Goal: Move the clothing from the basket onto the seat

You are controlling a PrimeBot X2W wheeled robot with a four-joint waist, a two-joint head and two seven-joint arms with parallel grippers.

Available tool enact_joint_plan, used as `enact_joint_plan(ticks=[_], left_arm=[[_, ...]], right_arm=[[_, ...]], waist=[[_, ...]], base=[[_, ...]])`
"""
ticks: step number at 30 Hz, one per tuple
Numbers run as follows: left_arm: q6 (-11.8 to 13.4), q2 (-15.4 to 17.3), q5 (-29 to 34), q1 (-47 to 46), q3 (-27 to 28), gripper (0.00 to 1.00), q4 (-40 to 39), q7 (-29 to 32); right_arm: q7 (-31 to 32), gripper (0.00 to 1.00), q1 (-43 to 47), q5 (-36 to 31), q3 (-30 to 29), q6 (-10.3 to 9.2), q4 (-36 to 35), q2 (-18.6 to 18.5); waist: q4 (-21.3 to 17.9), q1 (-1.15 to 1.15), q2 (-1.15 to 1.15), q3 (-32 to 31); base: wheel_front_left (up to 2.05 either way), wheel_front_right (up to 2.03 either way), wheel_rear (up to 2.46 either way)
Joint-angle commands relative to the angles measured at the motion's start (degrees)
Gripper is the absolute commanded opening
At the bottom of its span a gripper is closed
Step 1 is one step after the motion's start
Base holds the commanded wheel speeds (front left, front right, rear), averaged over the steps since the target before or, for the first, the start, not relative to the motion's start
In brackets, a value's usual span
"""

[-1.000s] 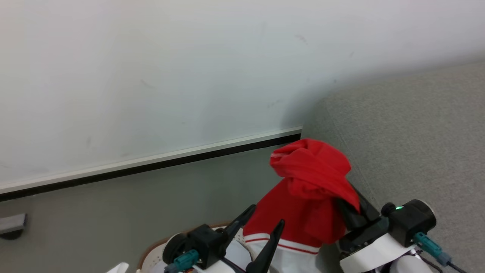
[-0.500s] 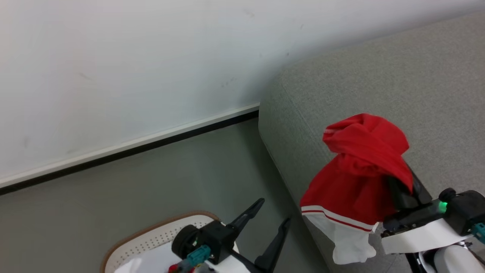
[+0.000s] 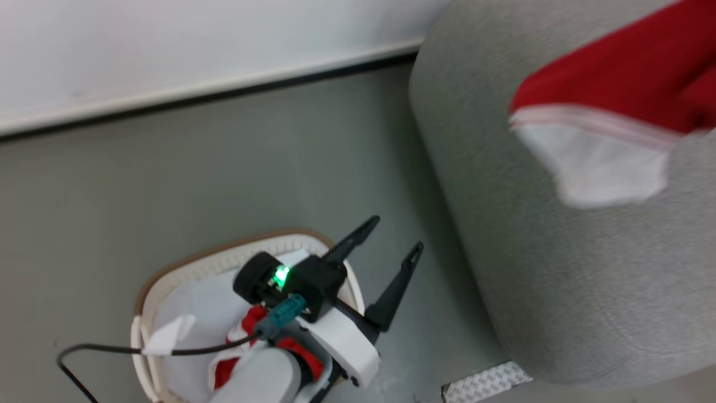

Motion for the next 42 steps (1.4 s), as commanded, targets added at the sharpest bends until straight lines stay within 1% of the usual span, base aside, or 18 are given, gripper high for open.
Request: enact_joint_plan(ticks=[1,4,8,11,13,14,18,22,25,26,27,28,30,35,38,42], left_arm=[[0.3,0.8,0.9,-1.7,0.7,1.0,-0.5,0.2],[0.6,0.9,1.3,-3.3,1.2,1.0,-0.9,0.4],[1.3,1.0,1.9,-5.0,1.9,1.0,-1.6,0.1],[1.8,1.0,1.8,-5.5,2.2,1.0,-1.9,-0.2],[2.2,1.0,1.6,-5.3,2.4,1.0,-2.1,-0.1],[2.2,1.0,1.6,-5.3,2.4,1.0,-2.1,-0.1],[3.5,1.8,0.8,-3.2,3.1,1.0,-2.4,0.0],[4.8,2.8,0.6,-1.2,4.2,1.0,-2.4,-0.3],[5.8,3.3,0.0,0.3,4.7,1.0,-2.5,-0.4],[6.0,3.4,-0.1,0.7,4.9,1.0,-2.6,-0.3],[6.1,3.7,-0.3,1.1,5.1,1.0,-2.7,-0.3],[6.3,3.9,-0.6,1.4,5.4,1.0,-2.7,-0.3],[6.7,4.2,-0.9,1.9,5.8,1.0,-2.7,-0.4],[6.9,3.8,-2.1,2.8,6.2,1.0,-2.0,-0.9],[7.2,3.4,-3.2,3.5,6.6,1.0,-1.1,-1.7],[7.4,3.1,-4.4,5.1,7.4,1.0,0.7,-3.4]], right_arm=[[0.3,0.0,-5.9,-0.8,-2.2,-0.14,2.9,-2.5],[1.6,0.0,-14.9,-0.7,-6.8,-0.14,8.0,-5.8],[2.6,0.0,-24.6,-2.7,-12.6,-0.14,15.3,-10.7],[3.0,0.0,-29.7,-5.3,-15.8,-0.13,21.5,-14.3],[3.1,0.0,-31.5,-7.4,-17.7,-0.14,25.8,-15.8],[3.1,0.0,-31.5,-7.4,-17.7,-0.14,25.8,-15.8],[2.2,0.0,-32.2,-11.0,-22.2,-0.14,34.3,-16.4],[0.9,0.0,-29.0,-15.0,-26.1,-0.14,42.2,-14.1],[0.1,0.0,-28.1,-17.6,-29.4,-0.14,45.7,-13.1],[0.0,0.23,-27.8,-18.7,-30.1,-0.14,46.4,-12.5],[0.0,0.76,-27.5,-19.7,-30.6,-0.14,46.9,-11.7],[-0.2,1.0,-27.1,-20.3,-31.0,-0.14,47.2,-10.9],[-0.2,1.0,-26.5,-21.9,-31.5,-0.14,47.2,-9.7],[-0.2,1.0,-23.4,-24.4,-31.0,-0.14,43.6,-7.1],[-0.3,1.0,-20.0,-24.7,-29.8,-0.14,40.5,-4.8],[-0.3,1.0,-13.8,-24.2,-26.6,-0.14,36.1,-2.4]], waist=[[4.6,-0.01,0.0,6.8],[6.8,-0.01,0.0,10.3],[9.8,-0.01,0.0,14.0],[11.7,-0.01,0.0,15.8],[12.7,-0.01,0.0,16.9],[12.7,-0.01,0.0,16.9],[13.6,-0.01,0.0,18.4],[13.8,-0.01,0.0,18.7],[13.4,-0.01,0.0,17.9],[13.2,-0.01,0.0,17.6],[13.0,-0.01,0.0,17.3],[12.7,-0.01,0.0,16.8],[12.1,-0.01,0.0,15.7],[10.4,-0.01,0.0,12.2],[9.6,-0.01,0.0,9.4],[8.5,-0.01,0.0,5.2]], base=[[0.0,0.0,0.0],[0.0,0.0,0.0],[0.0,0.0,0.0],[0.0,0.0,0.0],[0.0,0.0,0.0],[0.0,0.0,0.0],[0.0,0.0,0.0],[0.0,0.0,0.0],[0.0,0.0,0.0],[0.0,0.0,0.0],[0.0,0.0,0.0],[0.0,0.0,0.0],[0.0,0.0,0.0],[0.0,0.0,0.0],[0.0,0.0,0.0],[0.0,0.0,0.0]])
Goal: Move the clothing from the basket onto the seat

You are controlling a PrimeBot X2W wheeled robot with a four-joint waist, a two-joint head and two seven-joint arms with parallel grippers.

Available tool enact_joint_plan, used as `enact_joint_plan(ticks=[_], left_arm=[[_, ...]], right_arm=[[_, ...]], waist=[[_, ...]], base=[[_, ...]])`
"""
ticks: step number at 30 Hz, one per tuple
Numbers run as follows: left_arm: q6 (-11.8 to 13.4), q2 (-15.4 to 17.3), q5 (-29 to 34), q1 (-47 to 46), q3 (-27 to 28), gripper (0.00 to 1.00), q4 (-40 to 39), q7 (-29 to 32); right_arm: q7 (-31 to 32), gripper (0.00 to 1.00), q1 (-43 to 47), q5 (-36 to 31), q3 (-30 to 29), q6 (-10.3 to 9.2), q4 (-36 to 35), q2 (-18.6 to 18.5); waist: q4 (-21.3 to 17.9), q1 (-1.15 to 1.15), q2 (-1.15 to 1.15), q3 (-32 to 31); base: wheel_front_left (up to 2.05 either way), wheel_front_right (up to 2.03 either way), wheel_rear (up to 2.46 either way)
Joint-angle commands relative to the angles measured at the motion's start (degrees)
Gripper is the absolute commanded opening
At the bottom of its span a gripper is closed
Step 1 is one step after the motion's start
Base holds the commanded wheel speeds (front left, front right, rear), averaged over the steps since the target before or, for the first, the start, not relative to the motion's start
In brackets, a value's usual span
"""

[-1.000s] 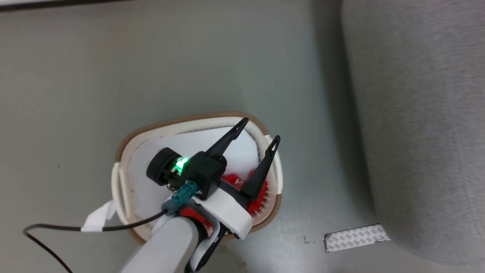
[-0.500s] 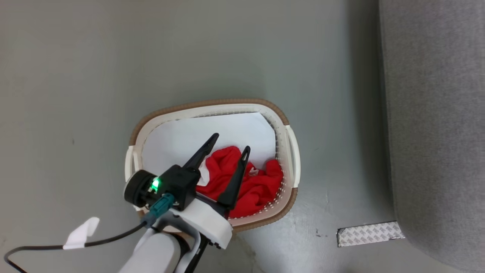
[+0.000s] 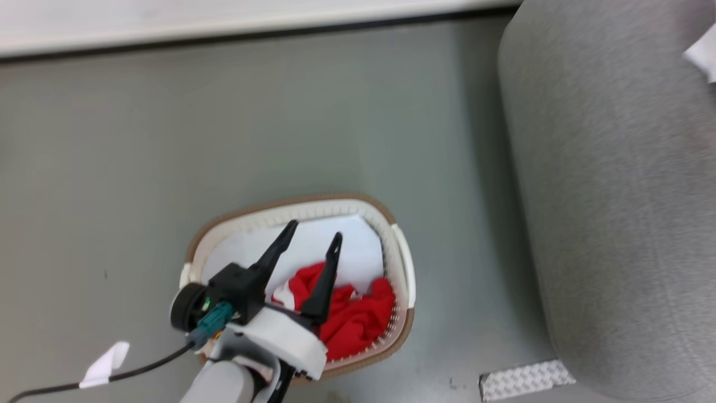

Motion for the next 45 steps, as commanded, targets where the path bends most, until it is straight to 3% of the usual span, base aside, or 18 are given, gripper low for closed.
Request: enact_joint_plan(ticks=[1,17,21,25,34,45], left_arm=[[0.2,0.3,-0.6,1.3,0.5,1.0,0.6,-0.9],[3.7,0.6,-6.1,13.8,7.8,1.0,4.4,-9.3],[3.8,0.7,-5.2,16.2,10.6,1.0,4.1,-9.9],[3.8,-0.9,-2.7,19.4,15.2,1.0,1.1,-9.9],[-0.8,-4.9,2.6,26.3,23.8,1.0,-0.5,-9.9],[-6.7,-8.1,7.3,29.5,29.0,1.0,0.8,-9.9]], right_arm=[[-0.2,1.0,2.8,1.0,0.9,-0.14,-1.7,0.6],[-0.1,1.0,30.8,8.1,11.0,-0.14,-25.3,7.8],[-0.1,1.0,36.3,9.0,13.3,-0.14,-31.3,9.1],[-0.1,1.0,41.8,10.4,19.2,-0.14,-36.7,9.7],[-0.1,1.0,52.1,12.2,25.7,-0.14,-43.0,11.4],[-0.1,1.0,57.7,16.5,32.8,-0.14,-38.2,11.9]], waist=[[-1.4,0.0,0.0,-3.7],[-0.8,0.0,0.0,-19.6],[0.3,0.0,0.0,-22.4],[1.4,0.0,0.0,-24.9],[4.5,0.0,0.0,-28.6],[6.4,0.0,0.0,-30.0]], base=[[0.0,0.0,0.0],[0.0,0.0,0.0],[0.0,0.0,0.0],[0.0,0.0,0.0],[0.0,0.0,0.0],[0.0,0.0,0.0]])
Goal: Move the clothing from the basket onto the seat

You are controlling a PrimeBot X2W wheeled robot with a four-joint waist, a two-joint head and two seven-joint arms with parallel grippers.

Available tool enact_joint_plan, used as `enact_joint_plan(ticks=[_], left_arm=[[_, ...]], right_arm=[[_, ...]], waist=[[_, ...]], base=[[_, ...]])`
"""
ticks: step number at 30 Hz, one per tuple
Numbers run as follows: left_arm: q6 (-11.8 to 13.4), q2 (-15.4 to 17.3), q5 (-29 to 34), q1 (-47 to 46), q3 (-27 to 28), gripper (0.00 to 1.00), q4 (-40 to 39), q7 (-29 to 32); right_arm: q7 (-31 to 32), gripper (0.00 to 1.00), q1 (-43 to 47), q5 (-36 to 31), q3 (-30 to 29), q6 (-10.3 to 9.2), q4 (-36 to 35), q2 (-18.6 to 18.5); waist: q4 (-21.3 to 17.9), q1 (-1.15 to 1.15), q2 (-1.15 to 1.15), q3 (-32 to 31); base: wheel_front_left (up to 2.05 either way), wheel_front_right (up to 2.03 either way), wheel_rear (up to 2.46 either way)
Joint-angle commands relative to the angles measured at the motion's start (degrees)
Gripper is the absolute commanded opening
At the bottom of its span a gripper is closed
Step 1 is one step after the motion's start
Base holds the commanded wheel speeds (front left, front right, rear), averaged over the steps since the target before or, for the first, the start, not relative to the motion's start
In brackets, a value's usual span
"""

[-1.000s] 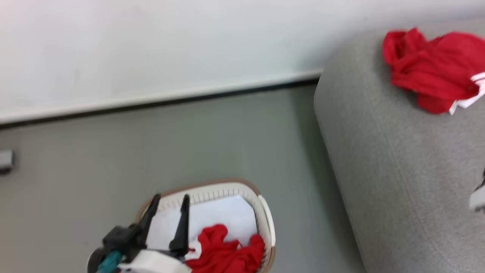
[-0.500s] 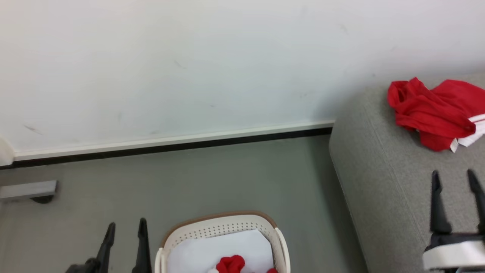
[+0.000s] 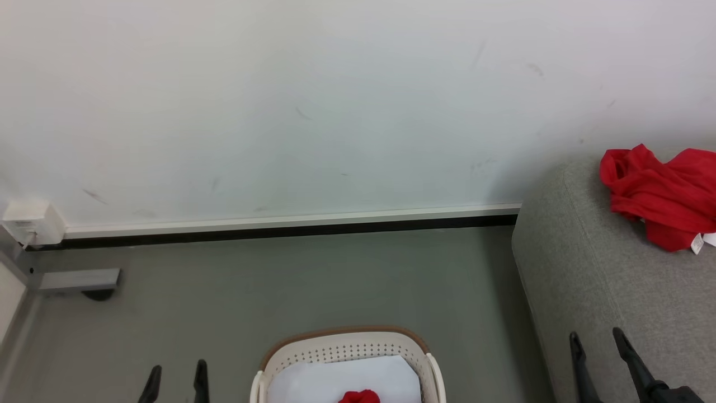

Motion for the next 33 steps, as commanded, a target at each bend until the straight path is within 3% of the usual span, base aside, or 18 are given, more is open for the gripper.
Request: enact_joint_plan(ticks=[1,14,25,33], left_arm=[[-0.5,-0.4,0.8,0.7,0.6,1.0,0.5,0.0],[-2.0,-0.9,1.7,0.6,1.6,1.0,2.0,0.0],[-1.2,-1.0,0.8,0.3,0.4,1.0,2.1,0.0],[-3.5,-0.6,3.9,-5.4,-2.6,1.0,5.2,0.0]], right_arm=[[0.0,1.0,0.7,1.0,0.8,-0.14,0.7,0.0],[0.0,1.0,0.0,1.2,2.6,-0.14,1.6,-0.1],[0.0,1.0,-0.8,1.3,2.7,-0.14,1.5,0.0],[0.0,1.0,-3.1,1.4,3.0,-0.15,0.1,0.0]], waist=[[0.1,0.01,0.0,-0.1],[0.1,0.01,0.0,-0.1],[-0.6,0.01,0.0,0.6],[-2.7,0.01,0.0,4.4]], base=[[0.0,0.0,0.0],[0.0,0.0,0.0],[0.0,0.0,0.0],[0.0,0.0,0.0]])
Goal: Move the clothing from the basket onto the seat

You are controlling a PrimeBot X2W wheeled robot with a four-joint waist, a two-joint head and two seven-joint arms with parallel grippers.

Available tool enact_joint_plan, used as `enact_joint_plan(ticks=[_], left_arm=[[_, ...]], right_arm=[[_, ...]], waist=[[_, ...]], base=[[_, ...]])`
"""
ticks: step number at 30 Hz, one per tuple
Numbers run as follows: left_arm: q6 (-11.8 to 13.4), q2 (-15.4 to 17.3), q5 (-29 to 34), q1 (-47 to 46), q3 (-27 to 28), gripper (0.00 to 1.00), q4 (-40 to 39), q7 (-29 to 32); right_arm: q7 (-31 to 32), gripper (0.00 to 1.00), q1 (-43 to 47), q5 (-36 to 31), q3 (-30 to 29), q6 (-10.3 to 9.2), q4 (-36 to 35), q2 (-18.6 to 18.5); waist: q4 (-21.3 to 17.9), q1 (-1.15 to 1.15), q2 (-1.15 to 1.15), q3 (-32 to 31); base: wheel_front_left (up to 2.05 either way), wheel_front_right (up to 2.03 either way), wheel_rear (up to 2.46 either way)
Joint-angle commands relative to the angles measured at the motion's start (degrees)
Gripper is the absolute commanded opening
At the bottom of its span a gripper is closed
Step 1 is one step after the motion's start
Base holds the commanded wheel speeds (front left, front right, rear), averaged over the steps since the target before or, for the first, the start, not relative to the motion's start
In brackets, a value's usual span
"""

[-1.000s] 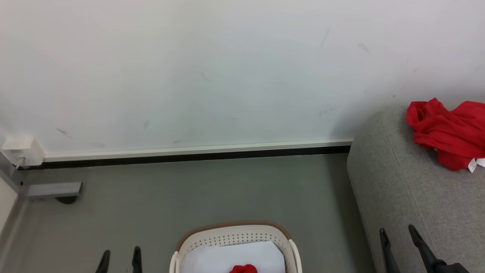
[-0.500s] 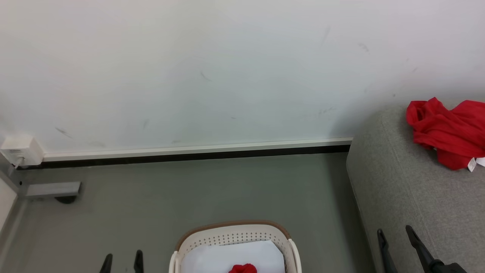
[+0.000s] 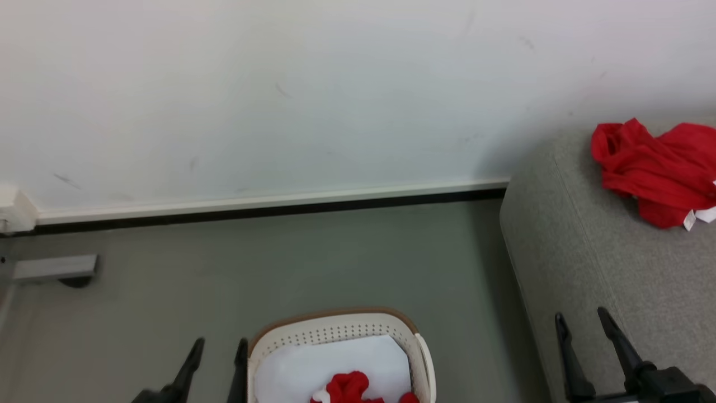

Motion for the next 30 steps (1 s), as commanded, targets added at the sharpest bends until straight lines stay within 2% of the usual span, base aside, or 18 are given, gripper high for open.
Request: enact_joint_plan(ticks=[1,6,16,22,30], left_arm=[[-0.4,0.5,0.9,-2.1,-0.5,1.0,0.9,0.0],[-1.5,1.2,3.6,-10.2,-4.5,1.0,6.8,1.9],[-2.9,2.2,9.3,-27.3,-12.3,1.0,20.9,15.4],[-3.2,2.7,10.0,-35.8,-13.9,1.0,31.0,20.9],[-2.4,3.7,9.5,-44.2,-13.5,1.0,42.1,22.5]], right_arm=[[0.0,1.0,-1.3,0.2,-0.3,-0.15,-0.5,-0.1],[0.0,1.0,-3.9,0.4,-0.6,-0.15,-2.1,0.0],[0.0,1.0,-10.9,1.2,-0.3,-0.15,-6.1,0.0],[0.0,1.0,-14.6,1.8,0.1,-0.15,-8.8,0.0],[0.0,1.0,-18.2,2.9,1.0,-0.15,-11.8,0.0]], waist=[[-1.1,0.0,0.0,2.0],[-3.4,0.0,0.0,6.7],[-8.2,0.0,0.0,19.9],[-10.1,0.0,0.0,28.0],[-11.4,0.0,0.0,36.4]], base=[[0.0,0.0,0.0],[0.0,0.0,0.0],[0.0,0.0,0.0],[0.0,0.0,0.0],[0.0,0.0,0.0]])
